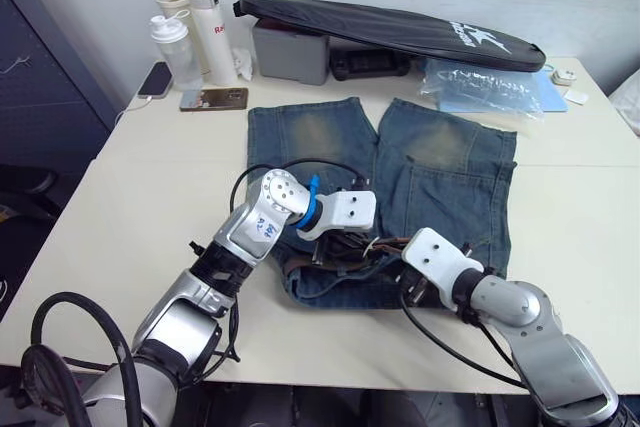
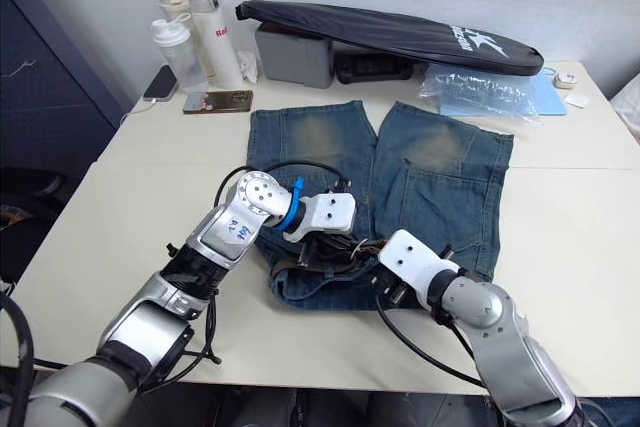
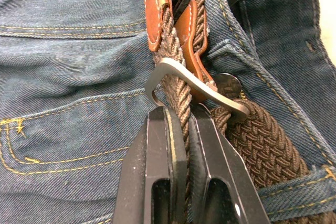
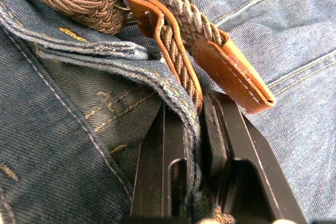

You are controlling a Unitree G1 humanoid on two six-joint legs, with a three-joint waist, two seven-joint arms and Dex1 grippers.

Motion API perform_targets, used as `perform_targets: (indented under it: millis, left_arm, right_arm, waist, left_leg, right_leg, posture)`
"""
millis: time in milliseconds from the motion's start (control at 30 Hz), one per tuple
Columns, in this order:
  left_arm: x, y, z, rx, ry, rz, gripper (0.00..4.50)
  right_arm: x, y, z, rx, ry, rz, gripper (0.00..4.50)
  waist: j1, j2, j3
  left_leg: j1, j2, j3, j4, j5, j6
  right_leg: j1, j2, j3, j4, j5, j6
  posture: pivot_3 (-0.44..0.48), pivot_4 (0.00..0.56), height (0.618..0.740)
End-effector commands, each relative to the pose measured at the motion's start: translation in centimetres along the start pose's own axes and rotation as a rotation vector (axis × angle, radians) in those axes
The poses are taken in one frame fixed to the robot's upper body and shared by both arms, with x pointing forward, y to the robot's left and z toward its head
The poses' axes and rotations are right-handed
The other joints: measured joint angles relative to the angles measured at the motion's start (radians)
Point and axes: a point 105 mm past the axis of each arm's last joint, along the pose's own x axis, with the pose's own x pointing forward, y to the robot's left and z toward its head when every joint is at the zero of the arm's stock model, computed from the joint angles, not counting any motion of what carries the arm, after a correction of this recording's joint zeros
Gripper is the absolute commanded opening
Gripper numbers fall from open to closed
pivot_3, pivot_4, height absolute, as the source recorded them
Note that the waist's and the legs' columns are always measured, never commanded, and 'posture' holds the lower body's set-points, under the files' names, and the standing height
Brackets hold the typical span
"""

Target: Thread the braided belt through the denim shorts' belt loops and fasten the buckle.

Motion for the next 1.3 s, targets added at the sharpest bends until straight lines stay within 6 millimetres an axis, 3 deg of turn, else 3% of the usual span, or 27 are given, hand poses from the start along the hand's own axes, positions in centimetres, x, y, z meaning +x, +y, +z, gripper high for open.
perform_targets:
  millis: [33,67,100,133,167,233,267,300,567,733,833,933,1033,1300]
  left_arm:
    - [1.8,-0.9,4.8,0.107,-0.148,-0.052,0.00]
    - [1.9,-1.1,4.7,0.099,-0.150,-0.054,0.00]
    - [1.9,-1.1,4.7,0.095,-0.151,-0.054,0.00]
    - [1.9,-1.2,4.6,0.093,-0.149,-0.055,0.00]
    - [2.0,-1.3,4.4,0.090,-0.146,-0.055,0.00]
    - [2.0,-1.3,4.2,0.084,-0.141,-0.054,0.00]
    - [1.9,-1.3,4.1,0.081,-0.140,-0.053,0.00]
    - [1.9,-1.3,4.0,0.077,-0.139,-0.052,0.00]
    - [1.8,-1.5,3.3,0.064,-0.127,-0.055,0.00]
    - [2.0,-1.8,3.1,0.060,-0.127,-0.061,0.00]
    - [2.0,-1.7,3.1,0.061,-0.128,-0.062,0.00]
    - [2.1,-1.7,3.3,0.068,-0.130,-0.063,0.00]
    - [2.1,-1.6,3.3,0.071,-0.130,-0.061,0.00]
    - [1.9,-1.5,3.3,0.069,-0.132,-0.047,0.00]
  right_arm:
    - [-0.4,0.8,3.4,-0.007,-0.166,0.035,0.03]
    - [-0.5,0.7,3.6,-0.008,-0.173,0.032,0.03]
    - [-0.6,0.7,3.6,-0.004,-0.178,0.036,0.98]
    - [-0.7,0.7,3.7,-0.001,-0.179,0.040,1.12]
    - [-0.8,0.8,3.6,0.006,-0.175,0.053,1.68]
    - [-1.4,0.3,3.4,0.020,-0.164,0.031,2.14]
    - [-2.1,0.0,3.5,0.060,-0.172,0.025,2.64]
    - [-2.7,-0.2,3.4,0.100,-0.178,0.022,2.75]
    - [-6.9,-0.8,3.0,0.209,-0.156,0.134,2.75]
    - [-9.4,-3.2,3.0,0.205,-0.134,0.105,2.75]
    - [-10.2,-4.9,2.7,0.108,-0.078,0.039,2.75]
    - [-9.6,-5.3,2.1,-0.034,-0.034,0.040,2.75]
    - [-8.7,-4.4,1.5,-0.126,-0.020,0.080,2.75]
    - [-6.8,-3.4,1.0,-0.200,-0.049,0.103,2.75]
  waist:
    - [0.001,0.000,0.000]
    - [0.002,0.000,0.000]
    - [0.002,0.000,0.000]
    - [0.002,0.000,0.000]
    - [0.002,0.000,0.000]
    - [0.002,0.000,0.000]
    - [0.002,0.000,0.000]
    - [0.002,0.000,0.000]
    - [0.003,0.000,0.000]
    - [0.003,-0.002,0.001]
    - [0.004,-0.001,0.001]
    - [0.004,-0.002,0.002]
    - [0.004,-0.002,0.002]
    - [0.003,-0.002,0.002]
  left_leg:
    - [0.000,0.000,0.000,0.000,0.000,0.000]
    - [0.000,0.000,0.000,0.000,0.000,0.000]
    - [0.000,0.000,0.000,0.000,0.000,0.000]
    - [0.000,0.000,0.000,0.000,0.000,0.000]
    - [0.000,0.000,0.000,0.000,0.000,0.000]
    - [0.000,0.000,0.000,0.000,0.000,0.000]
    - [0.000,0.000,0.000,0.000,0.000,0.000]
    - [0.000,0.000,0.000,0.000,0.000,0.000]
    - [0.000,0.000,-0.001,0.000,0.000,0.000]
    - [-0.001,0.000,-0.001,0.000,-0.001,0.002]
    - [-0.001,0.000,-0.001,0.000,-0.001,0.003]
    - [-0.001,0.000,0.000,0.000,-0.001,0.003]
    - [-0.001,-0.001,0.000,0.000,-0.001,0.003]
    - [-0.001,0.000,0.000,0.001,-0.001,0.002]
  right_leg:
    - [0.000,0.000,0.000,0.000,0.000,0.000]
    - [0.000,0.000,0.000,0.000,0.000,0.000]
    - [0.000,0.000,0.000,0.000,0.000,0.000]
    - [0.000,0.000,0.000,0.000,0.000,0.000]
    - [0.000,0.000,0.000,0.000,0.000,0.000]
    - [0.000,0.000,0.000,0.000,0.000,0.000]
    - [0.000,0.000,0.000,0.000,0.000,0.000]
    - [0.000,0.000,0.000,0.000,0.000,0.000]
    - [0.001,0.000,0.000,-0.001,0.000,0.000]
    - [0.002,0.000,0.000,-0.002,0.000,0.000]
    - [0.002,0.000,0.000,-0.003,0.000,0.000]
    - [0.002,0.000,0.000,-0.005,0.000,0.000]
    - [0.002,0.000,0.000,-0.006,0.000,0.000]
    - [0.002,0.000,0.000,-0.005,0.000,0.000]
  posture:
    - [0.000,0.150,0.740]
    - [0.000,0.150,0.740]
    - [0.000,0.150,0.740]
    - [0.000,0.150,0.740]
    - [0.000,0.150,0.740]
    - [0.000,0.150,0.740]
    - [0.000,0.150,0.740]
    - [0.000,0.150,0.740]
    - [0.000,0.150,0.740]
    - [0.000,0.150,0.740]
    - [0.000,0.150,0.740]
    - [0.000,0.150,0.740]
    - [0.000,0.150,0.740]
    - [0.000,0.150,0.740]
